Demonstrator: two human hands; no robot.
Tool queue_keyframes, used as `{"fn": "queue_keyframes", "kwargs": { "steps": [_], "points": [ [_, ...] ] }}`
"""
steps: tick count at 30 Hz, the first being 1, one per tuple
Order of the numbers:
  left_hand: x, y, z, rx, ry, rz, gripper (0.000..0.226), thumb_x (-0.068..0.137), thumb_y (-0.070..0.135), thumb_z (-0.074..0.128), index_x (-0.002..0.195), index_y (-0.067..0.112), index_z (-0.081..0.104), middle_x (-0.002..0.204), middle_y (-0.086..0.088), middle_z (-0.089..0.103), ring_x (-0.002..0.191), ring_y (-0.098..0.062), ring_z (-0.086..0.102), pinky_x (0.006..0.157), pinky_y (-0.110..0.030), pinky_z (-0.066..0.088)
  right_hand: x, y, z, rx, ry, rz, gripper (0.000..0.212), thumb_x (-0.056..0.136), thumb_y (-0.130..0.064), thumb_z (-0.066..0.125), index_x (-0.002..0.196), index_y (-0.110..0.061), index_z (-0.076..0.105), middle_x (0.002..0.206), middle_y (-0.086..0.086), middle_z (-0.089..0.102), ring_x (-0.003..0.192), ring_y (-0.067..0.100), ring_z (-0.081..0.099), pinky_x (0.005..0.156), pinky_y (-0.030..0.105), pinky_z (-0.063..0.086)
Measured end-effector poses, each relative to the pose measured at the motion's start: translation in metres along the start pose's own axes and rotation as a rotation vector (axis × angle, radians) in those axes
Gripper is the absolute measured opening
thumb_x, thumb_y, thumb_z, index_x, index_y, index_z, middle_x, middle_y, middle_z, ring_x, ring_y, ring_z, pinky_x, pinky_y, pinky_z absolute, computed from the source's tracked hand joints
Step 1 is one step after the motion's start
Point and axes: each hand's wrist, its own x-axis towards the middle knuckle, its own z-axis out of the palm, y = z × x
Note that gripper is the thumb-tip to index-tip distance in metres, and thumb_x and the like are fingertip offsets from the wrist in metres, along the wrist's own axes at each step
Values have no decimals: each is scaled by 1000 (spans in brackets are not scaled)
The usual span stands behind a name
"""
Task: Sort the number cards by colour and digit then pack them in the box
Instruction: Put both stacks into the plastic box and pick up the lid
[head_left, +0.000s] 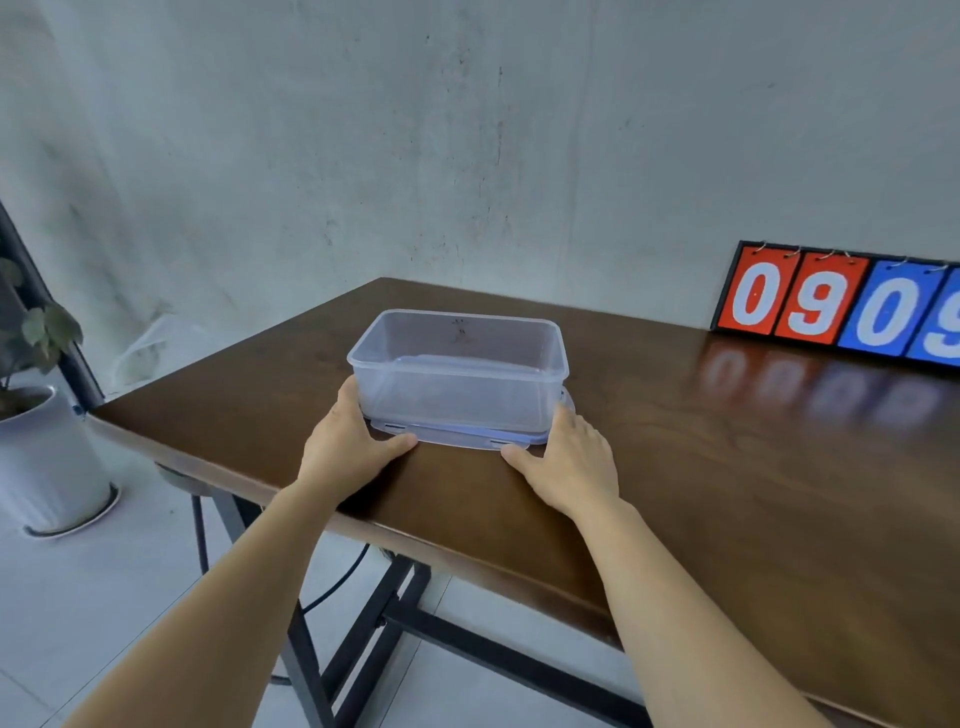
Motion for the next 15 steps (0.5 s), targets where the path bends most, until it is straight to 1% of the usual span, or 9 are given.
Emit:
{"fn": "queue_keyframes", "kwargs": {
  "steps": [3, 6, 7, 9, 10, 12, 14, 15],
  "points": [
    [-12, 0, -5, -13, -4, 14, 88, 72, 42, 80, 140, 21, 29, 126, 1, 58, 110, -23, 58, 86, -37, 49, -16, 0, -4, 30, 21, 4, 75, 83, -62, 57, 139, -16, 36, 140, 2, 47, 129, 23, 44, 111, 40, 35],
    [-22, -5, -8, -52, -11, 33, 93, 70, 40, 83, 143, 20, 29, 127, 2, 58, 112, -21, 57, 87, -36, 47, -31, 2, -9, 84, 34, 10, 69, 81, -58, 62, 134, -20, 40, 132, -2, 53, 120, 20, 50, 103, 37, 42],
    [-24, -6, -10, -74, -15, 40, 95, 68, 39, 84, 143, 21, 29, 126, 2, 58, 111, -19, 56, 87, -36, 47, -35, 2, -11, 136, 40, 20, 69, 80, -54, 65, 135, -22, 39, 131, -4, 53, 119, 19, 50, 99, 36, 44],
    [-25, -6, -15, -151, -23, 39, 100, 66, 39, 85, 145, 21, 27, 127, 2, 58, 109, -15, 55, 89, -34, 47, -42, 1, -17, 326, 71, 65, 73, 79, -44, 70, 139, -25, 33, 133, -6, 50, 121, 18, 49, 93, 33, 45],
    [-24, -5, -18, -207, -22, 36, 104, 65, 40, 86, 147, 22, 24, 130, 2, 56, 111, -16, 55, 91, -35, 48, -45, -2, -21, 421, 86, 87, 79, 79, -40, 72, 143, -25, 29, 137, -6, 46, 124, 18, 46, 93, 33, 45],
    [-21, -1, -23, -316, -20, 35, 110, 66, 38, 86, 151, 23, 17, 138, 1, 51, 120, -20, 53, 98, -39, 47, -45, -9, -26, 539, 107, 105, 90, 79, -37, 73, 150, -27, 18, 143, -8, 40, 129, 18, 43, 102, 39, 44],
    [-18, 3, -23, -397, -26, 45, 105, 70, 33, 85, 150, 26, 18, 139, 4, 50, 123, -20, 51, 101, -39, 45, -45, -16, -25, 629, 124, 99, 89, 80, -32, 72, 150, -31, 17, 138, -13, 42, 125, 15, 46, 101, 38, 46],
    [-17, 5, -23, -424, -26, 51, 101, 72, 31, 84, 149, 27, 20, 136, 6, 50, 121, -19, 52, 99, -37, 45, -46, -20, -22, 660, 135, 99, 86, 80, -29, 72, 149, -32, 19, 136, -13, 45, 122, 14, 48, 99, 37, 48]
  ]
}}
